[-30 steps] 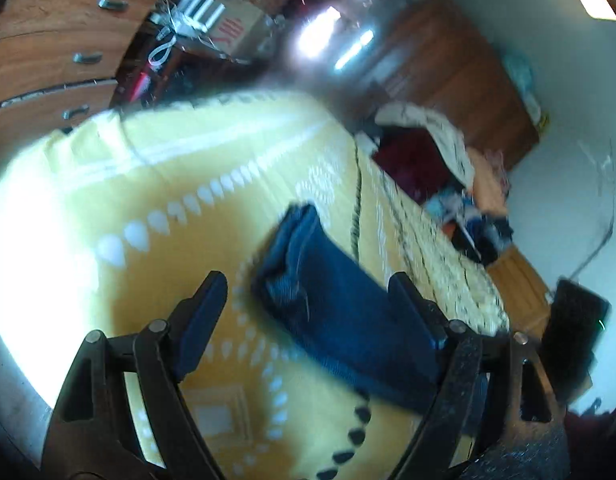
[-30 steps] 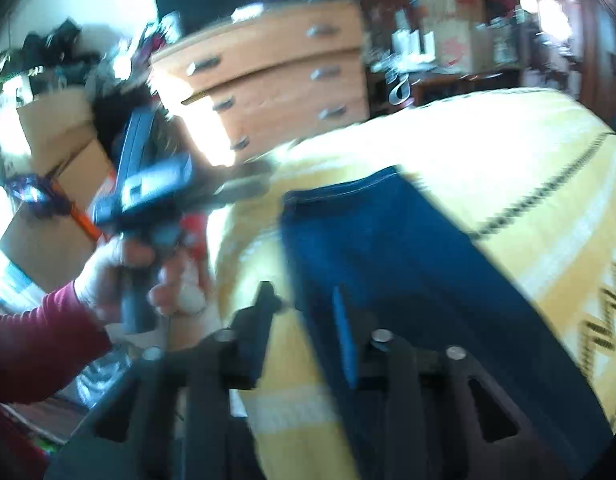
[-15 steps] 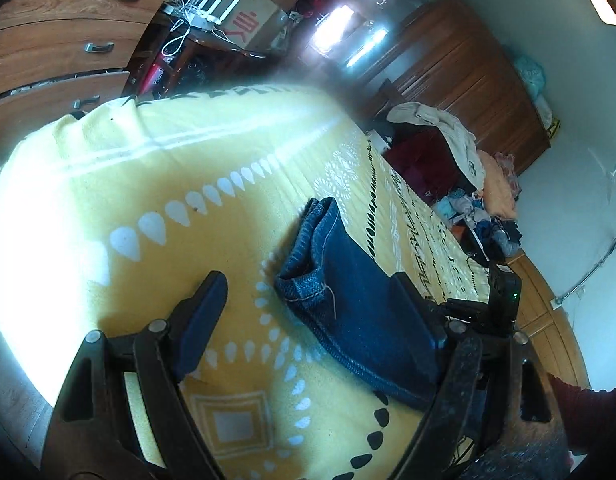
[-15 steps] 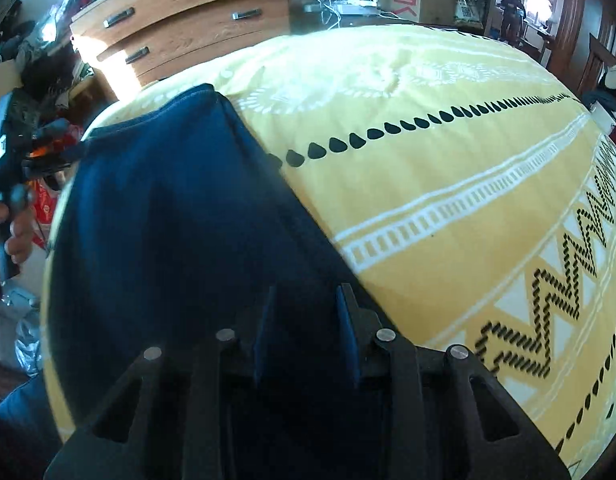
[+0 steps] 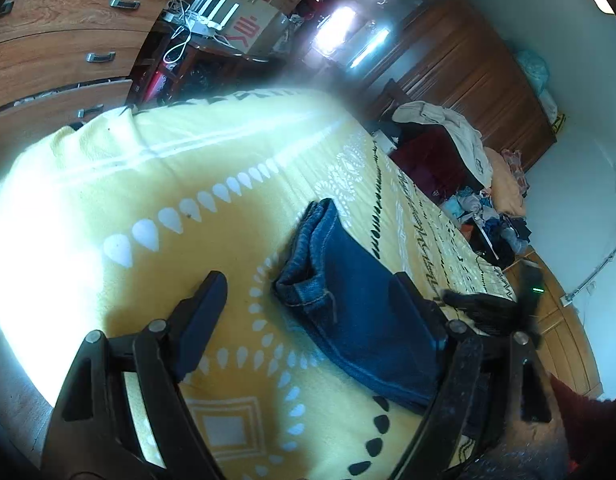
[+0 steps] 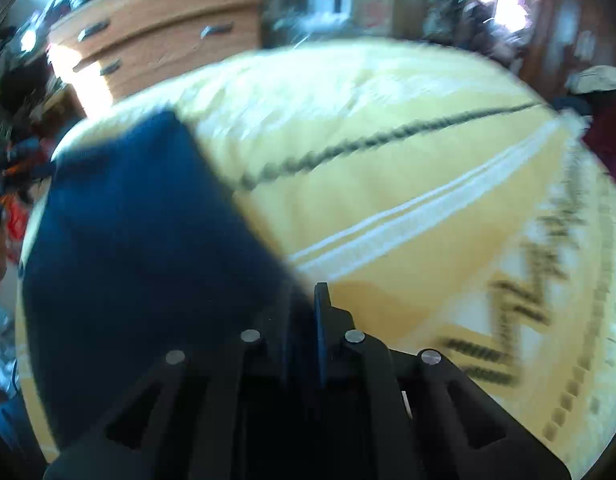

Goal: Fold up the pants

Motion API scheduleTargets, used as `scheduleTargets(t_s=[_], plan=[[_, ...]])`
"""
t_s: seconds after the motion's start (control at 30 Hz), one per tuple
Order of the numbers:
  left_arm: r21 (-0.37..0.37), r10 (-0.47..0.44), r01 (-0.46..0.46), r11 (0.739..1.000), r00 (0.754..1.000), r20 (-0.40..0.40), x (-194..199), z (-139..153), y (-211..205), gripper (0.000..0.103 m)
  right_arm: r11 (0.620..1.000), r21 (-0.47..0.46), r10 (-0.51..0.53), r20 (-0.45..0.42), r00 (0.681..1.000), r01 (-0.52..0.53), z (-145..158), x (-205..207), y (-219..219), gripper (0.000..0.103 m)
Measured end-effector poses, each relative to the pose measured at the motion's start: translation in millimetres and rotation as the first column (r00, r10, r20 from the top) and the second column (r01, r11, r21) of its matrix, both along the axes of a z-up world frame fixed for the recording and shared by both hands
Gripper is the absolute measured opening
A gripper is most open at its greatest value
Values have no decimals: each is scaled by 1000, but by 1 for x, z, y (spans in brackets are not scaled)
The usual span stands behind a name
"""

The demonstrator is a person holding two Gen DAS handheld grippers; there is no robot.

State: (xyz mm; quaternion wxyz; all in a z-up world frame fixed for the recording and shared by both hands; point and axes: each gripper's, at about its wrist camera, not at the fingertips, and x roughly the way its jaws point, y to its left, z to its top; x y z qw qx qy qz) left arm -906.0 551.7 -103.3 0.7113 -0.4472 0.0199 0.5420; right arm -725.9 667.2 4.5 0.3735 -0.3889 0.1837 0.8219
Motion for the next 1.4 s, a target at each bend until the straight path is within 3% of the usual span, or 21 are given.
scheduleTargets(t_s=[0.07, 0.13, 0.27, 0.37, 0.53, 0.6, 0.77, 0.83, 0.87, 0.9, 1.3, 1.33, 1.37, 1.4], plan=[[-5, -18, 18, 1000, 1000, -3, 3, 0, -1, 83, 999, 36, -29, -61, 998, 31, 29, 29, -30, 18], [-19, -34, 34, 999, 999, -8, 7, -2, -1, 83, 1000, 5, -7, -115, 993, 8, 41, 48, -68, 18], [-33, -36, 35, 999, 999, -4, 15, -4, -3, 83, 997, -50, 56, -69, 996, -59, 26, 60, -153, 18], [-30, -49, 49, 998, 999, -8, 22, 1, -4, 83, 996, -61, 72, 32, 997, -70, -2, 55, -190, 18], [-20, -56, 56, 998, 998, -21, 28, 9, -6, 83, 996, -61, 61, 36, 997, -59, -11, 58, -200, 23], [-17, -53, 53, 998, 998, -25, 27, 10, -7, 83, 997, -47, 70, 45, 997, -68, -7, 59, -207, 39], [-44, -55, 54, 998, 998, -24, 32, 2, -7, 83, 996, -22, 92, 121, 988, -90, -21, 51, -213, 40], [-49, -59, 58, 997, 998, -20, 35, 0, -8, 83, 997, -23, 74, 88, 993, -72, -19, 52, -211, 34], [-48, -62, 61, 997, 998, -21, 35, 0, -8, 83, 998, -24, 60, 73, 996, -58, -17, 54, -208, 22], [-48, -64, 63, 997, 998, -22, 36, 0, -7, 83, 999, -14, 43, 74, 996, -42, -15, 55, -204, 20], [-67, -74, 72, 995, 997, -28, 39, -3, -9, 83, 993, 56, 90, 221, 971, -105, -29, 47, -219, 23], [-71, -73, 71, 995, 997, -28, 39, -3, -9, 83, 991, 74, 94, 247, 964, -116, -31, 43, -218, 22], [-76, -72, 70, 995, 997, -26, 39, -3, -9, 83, 991, 73, 89, 245, 965, -110, -30, 40, -216, 10], [-80, -74, 71, 994, 997, -26, 38, -2, -10, 83, 995, 54, 72, 219, 973, -86, -26, 41, -212, 8]])
